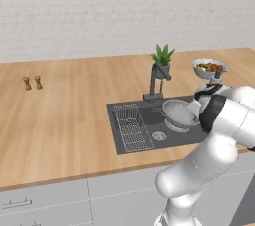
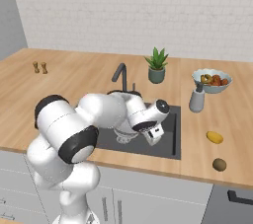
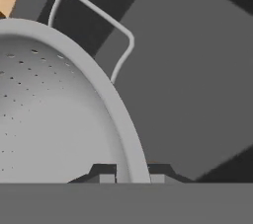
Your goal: Put the colander in the sink, put the mango, kiwi in the colander, and turn on the sink faucet and pour water over the colander.
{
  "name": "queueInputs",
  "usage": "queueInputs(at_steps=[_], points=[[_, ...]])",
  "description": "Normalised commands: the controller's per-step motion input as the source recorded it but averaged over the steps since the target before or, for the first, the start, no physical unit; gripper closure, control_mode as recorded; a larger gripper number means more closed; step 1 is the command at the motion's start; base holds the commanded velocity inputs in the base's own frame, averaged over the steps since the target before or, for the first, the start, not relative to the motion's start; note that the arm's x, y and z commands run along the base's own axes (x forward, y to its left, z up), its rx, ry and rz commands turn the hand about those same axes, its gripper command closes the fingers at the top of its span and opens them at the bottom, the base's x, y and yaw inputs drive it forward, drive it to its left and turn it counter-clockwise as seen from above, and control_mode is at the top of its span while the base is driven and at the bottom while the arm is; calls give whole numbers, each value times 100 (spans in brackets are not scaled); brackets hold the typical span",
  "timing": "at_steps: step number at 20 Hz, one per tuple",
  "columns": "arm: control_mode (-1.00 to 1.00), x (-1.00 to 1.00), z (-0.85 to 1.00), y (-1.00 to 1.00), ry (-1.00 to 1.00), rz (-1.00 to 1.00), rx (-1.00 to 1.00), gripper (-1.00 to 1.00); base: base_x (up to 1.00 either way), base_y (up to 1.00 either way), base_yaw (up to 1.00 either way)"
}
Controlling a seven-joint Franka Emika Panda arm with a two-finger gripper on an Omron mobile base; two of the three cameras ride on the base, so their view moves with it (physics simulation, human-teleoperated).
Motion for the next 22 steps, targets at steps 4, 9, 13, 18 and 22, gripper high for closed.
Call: queueInputs(at_steps=[4,9,13,18,22], points=[[-100,63,-56,0,16,15,0,100,0,0,0],[-100,45,-48,0,1,15,5,100,0,0,0],[-100,37,-54,0,0,15,7,100,0,0,0],[-100,41,-50,2,1,4,1,100,0,0,0],[-100,38,-47,25,9,0,0,100,0,0,0]])
